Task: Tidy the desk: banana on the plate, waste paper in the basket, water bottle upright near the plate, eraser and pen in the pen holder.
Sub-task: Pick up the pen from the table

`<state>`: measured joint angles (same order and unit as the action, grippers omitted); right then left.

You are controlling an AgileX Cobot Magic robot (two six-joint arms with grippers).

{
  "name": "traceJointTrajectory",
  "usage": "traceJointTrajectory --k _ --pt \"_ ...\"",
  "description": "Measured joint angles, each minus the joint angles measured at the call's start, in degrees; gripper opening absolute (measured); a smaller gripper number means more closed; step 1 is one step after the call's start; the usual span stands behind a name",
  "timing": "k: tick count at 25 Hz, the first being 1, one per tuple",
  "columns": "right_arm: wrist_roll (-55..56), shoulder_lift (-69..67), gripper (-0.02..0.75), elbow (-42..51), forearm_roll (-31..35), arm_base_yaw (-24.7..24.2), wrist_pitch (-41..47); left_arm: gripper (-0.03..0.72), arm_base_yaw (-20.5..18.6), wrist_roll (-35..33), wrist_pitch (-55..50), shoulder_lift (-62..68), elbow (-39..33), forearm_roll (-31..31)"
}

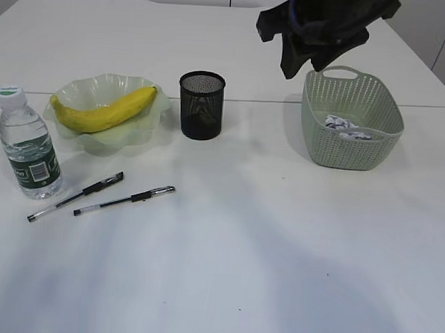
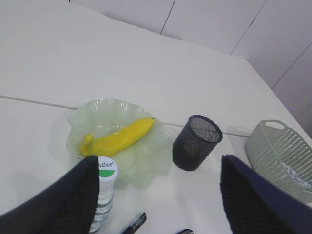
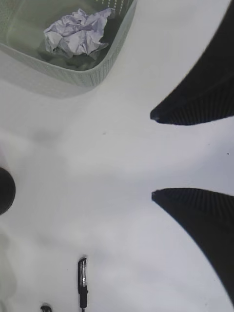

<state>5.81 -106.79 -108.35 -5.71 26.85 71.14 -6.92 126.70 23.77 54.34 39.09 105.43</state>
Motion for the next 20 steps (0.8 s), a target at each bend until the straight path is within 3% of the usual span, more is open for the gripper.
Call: traceJointTrajectory --k 6,20 --pt "0.0 0.4 0.323 0.9 0.4 0.0 0.1 0.554 0.0 -4.2 -4.3 0.3 0.1 0.0" --pt "0.0 0.4 0.323 0.9 1.3 0.0 0.1 0.552 0.0 -31.7 -15.4 7.5 0.3 0.0"
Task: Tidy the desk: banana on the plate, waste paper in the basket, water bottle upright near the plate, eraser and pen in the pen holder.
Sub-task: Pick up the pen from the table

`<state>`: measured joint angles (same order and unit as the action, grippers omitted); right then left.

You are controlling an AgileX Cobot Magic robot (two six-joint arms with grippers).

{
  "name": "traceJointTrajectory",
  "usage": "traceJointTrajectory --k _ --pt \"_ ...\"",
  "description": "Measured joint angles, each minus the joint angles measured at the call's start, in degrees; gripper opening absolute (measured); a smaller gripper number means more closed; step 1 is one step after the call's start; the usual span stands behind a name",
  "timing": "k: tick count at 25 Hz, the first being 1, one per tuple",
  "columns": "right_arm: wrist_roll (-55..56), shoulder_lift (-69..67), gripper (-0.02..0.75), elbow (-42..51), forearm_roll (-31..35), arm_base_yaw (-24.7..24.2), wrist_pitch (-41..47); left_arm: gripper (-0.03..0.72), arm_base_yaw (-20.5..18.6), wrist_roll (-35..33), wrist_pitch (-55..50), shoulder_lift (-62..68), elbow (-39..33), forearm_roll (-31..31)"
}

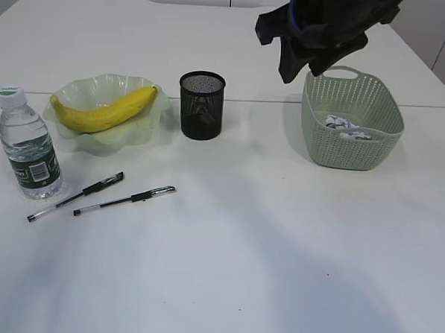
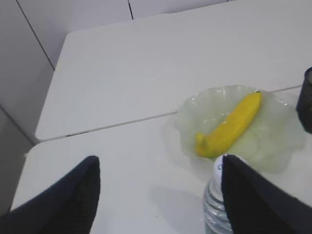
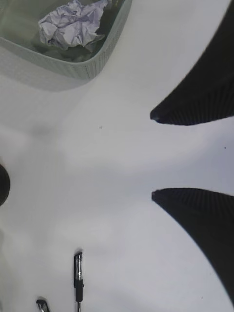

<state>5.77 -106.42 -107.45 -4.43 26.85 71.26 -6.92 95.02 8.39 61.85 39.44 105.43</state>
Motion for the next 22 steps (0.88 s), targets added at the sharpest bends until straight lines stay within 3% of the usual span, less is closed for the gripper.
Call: traceJointTrajectory --k 10,22 --pt "0.0 0.0 0.322 0.0 0.0 0.0 0.0 0.526 3.3 -6.3 -12.8 0.5 0.0 -0.7" --pt "0.0 0.0 0.322 0.0 0.4 0.0 0.0 0.502 5.2 -9.0 -16.3 3.6 0.0 -15.3"
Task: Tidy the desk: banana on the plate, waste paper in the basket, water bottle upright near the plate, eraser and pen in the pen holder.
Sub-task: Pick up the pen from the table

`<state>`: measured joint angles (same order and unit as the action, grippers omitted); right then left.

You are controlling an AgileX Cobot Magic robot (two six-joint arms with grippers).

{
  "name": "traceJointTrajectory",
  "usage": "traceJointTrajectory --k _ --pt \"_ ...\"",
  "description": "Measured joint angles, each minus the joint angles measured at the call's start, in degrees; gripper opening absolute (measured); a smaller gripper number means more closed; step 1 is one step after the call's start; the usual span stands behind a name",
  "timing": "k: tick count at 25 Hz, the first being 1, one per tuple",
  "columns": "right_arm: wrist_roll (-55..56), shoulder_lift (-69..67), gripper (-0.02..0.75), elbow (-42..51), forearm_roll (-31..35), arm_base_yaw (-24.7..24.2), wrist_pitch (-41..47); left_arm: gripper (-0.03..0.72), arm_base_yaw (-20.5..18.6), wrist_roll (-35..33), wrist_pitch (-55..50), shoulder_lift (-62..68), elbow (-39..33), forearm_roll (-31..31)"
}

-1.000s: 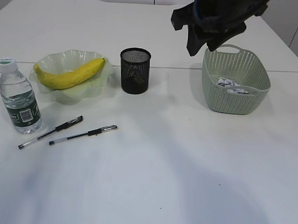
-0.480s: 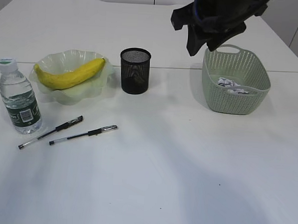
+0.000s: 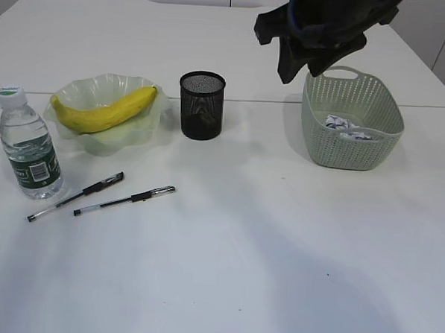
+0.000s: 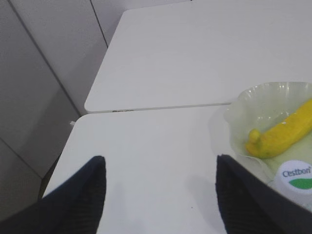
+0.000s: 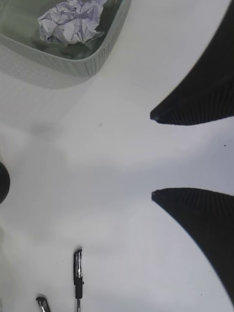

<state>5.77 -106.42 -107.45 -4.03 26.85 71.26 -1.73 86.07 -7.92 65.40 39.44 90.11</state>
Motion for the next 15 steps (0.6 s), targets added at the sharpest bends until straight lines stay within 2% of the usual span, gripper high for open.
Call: traceJointTrajectory --k 3,5,9,15 --pt "0.0 0.0 0.322 0.0 0.0 0.0 0.0 0.501 0.1 -3.6 -3.7 0.5 0.0 -6.2" --pt "0.0 0.0 0.322 0.0 0.2 0.0 0.0 0.501 0.1 -9.1 -7.7 1.4 0.0 -15.6" --pt "0.0 0.0 0.322 0.0 0.2 0.0 0.0 0.501 0.1 -26.9 -13.8 2.4 0.0 -35.9" --pt "0.0 0.0 0.322 0.0 0.3 0.0 0.0 0.500 0.1 -43.7 -18.8 2.3 0.0 -55.4"
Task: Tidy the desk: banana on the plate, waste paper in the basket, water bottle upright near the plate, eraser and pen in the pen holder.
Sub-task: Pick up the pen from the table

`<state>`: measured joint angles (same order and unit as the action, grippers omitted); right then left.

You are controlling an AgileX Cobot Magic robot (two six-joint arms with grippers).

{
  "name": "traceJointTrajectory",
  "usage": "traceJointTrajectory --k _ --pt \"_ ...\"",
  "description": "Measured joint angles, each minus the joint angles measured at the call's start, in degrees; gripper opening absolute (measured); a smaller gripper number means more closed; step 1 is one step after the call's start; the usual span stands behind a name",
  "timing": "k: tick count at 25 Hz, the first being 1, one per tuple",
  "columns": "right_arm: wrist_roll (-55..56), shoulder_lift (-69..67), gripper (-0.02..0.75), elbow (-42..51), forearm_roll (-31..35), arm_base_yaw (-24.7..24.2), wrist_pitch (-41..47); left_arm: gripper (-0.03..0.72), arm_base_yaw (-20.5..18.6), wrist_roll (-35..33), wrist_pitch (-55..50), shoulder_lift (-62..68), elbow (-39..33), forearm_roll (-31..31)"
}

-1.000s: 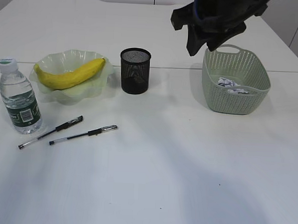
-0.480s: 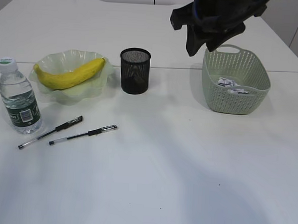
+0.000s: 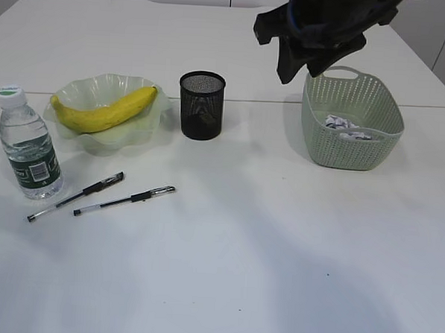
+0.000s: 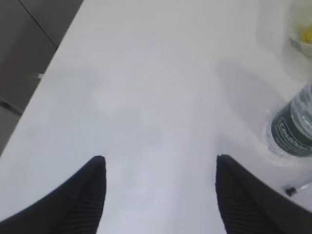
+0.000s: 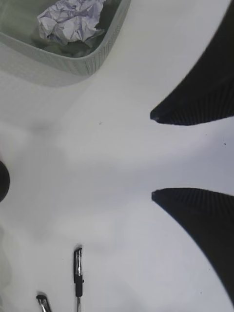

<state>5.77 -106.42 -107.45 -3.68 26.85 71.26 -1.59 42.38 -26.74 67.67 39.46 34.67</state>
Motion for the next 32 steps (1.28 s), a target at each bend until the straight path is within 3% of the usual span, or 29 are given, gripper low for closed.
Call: traceJointTrajectory --k 6,11,16,24,32 --pt "0.0 0.0 0.322 0.0 0.1 0.0 0.0 0.500 0.0 -19.4 -5.5 -0.8 0.8 -17.8" --pt "-0.2 0.0 0.322 0.0 0.2 0.0 0.0 0.499 1.9 -30.3 -10.0 -3.1 3.9 -26.1" --pt "-1.7 2.1 0.322 4.1 1.2 0.0 0.0 0.499 6.4 -33.1 -11.6 -6.4 5.2 -29.3" --pt "-2.1 14.4 0.322 21.4 1.6 0.0 0.0 0.499 14.0 -36.7 -16.7 -8.0 5.2 -30.1" --pt "-2.2 26.3 0.322 29.5 4.8 0.0 0.0 0.498 25.4 -39.8 -11.2 -7.5 5.2 -30.7"
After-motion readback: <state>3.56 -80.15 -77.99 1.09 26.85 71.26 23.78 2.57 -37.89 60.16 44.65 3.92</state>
